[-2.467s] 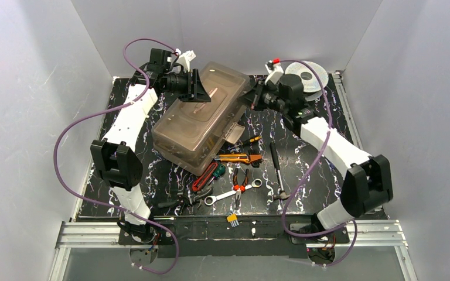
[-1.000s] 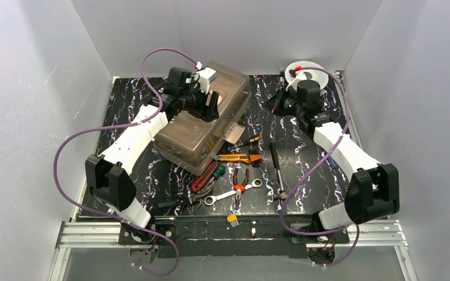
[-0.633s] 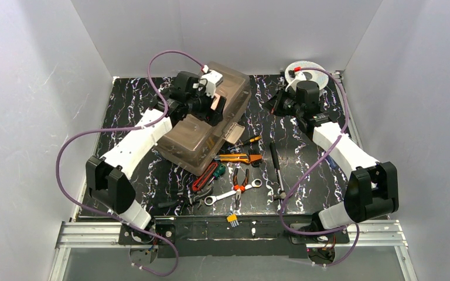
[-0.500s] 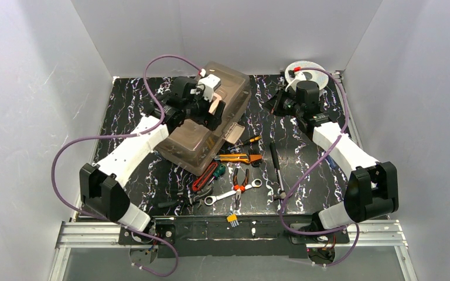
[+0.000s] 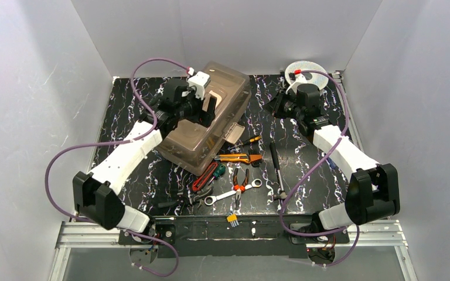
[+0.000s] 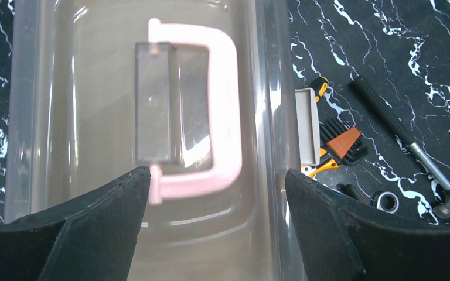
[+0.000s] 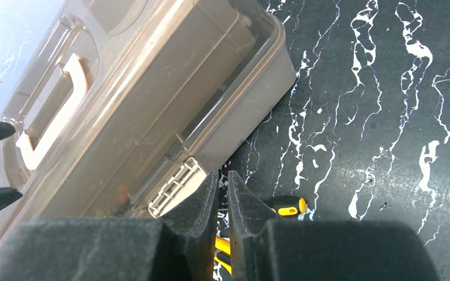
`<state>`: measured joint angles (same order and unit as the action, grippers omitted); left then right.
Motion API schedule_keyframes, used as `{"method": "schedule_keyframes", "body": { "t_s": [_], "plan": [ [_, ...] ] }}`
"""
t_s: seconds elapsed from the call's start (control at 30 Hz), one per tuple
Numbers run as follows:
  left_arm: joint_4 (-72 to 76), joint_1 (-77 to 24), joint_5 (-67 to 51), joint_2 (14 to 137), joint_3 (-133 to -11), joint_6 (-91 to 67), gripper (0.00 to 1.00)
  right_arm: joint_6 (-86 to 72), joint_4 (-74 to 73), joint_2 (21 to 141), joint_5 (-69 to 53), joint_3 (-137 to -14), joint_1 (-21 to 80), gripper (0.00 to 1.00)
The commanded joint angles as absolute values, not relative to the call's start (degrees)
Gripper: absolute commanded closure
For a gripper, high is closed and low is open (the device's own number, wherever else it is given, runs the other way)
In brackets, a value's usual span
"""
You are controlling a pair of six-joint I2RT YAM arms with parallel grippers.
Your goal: Pack the tool kit
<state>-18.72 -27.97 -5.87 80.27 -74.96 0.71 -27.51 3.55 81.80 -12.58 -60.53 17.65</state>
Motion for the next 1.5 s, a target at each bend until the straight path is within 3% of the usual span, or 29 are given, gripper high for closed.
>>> {"method": "schedule_keyframes", "body": {
  "t_s": [0.0, 0.27, 0.47, 0.73, 0.87, 1.17, 1.23, 1.37, 1.47],
  "plan": [
    [-25.7, -28.7, -7.8, 83.9, -81.3, 3.0, 0.17, -27.2, 6.9, 80.8, -13.8, -60.6, 17.5, 0.82],
    [-25.4, -29.0, -10.0, 85.2, -81.7, 3.5, 0.19, -27.3, 7.0, 80.9, -13.9, -60.6, 17.5, 0.82],
    [-28.7, -29.0, -19.5, 90.4, -87.1, 3.0, 0.20, -27.3, 6.5, 81.3, -14.2, -61.2, 17.5, 0.82],
    [-33.9, -29.0, -18.0, 93.8, -89.7, 2.4, 0.23, -27.4, 5.7, 82.2, -15.8, -62.4, 17.5, 0.82],
    [-36.9, -28.8, -20.1, 96.1, -92.5, 0.9, 0.24, -26.7, 5.5, 84.5, -23.5, -66.1, 18.0, 0.75],
    [-26.0, -22.8, -44.3, 94.0, -89.6, -10.1, 0.37, -28.2, -3.2, 94.2, -29.7, -83.5, 23.6, 0.86],
    [-20.6, -21.2, -47.1, 92.3, -87.2, -13.4, 0.39, -27.8, -5.5, 96.5, -30.0, -86.8, 24.9, 0.87],
    [-14.9, -19.5, -51.7, 90.4, -85.5, -17.3, 0.42, -27.3, -9.8, 100.0, -29.4, -93.0, 26.9, 0.99],
    [-11.0, -18.4, -53.9, 89.4, -84.5, -20.8, 0.43, -27.3, -12.0, 101.4, -28.3, -95.0, 27.9, 0.99]
  ]
}}
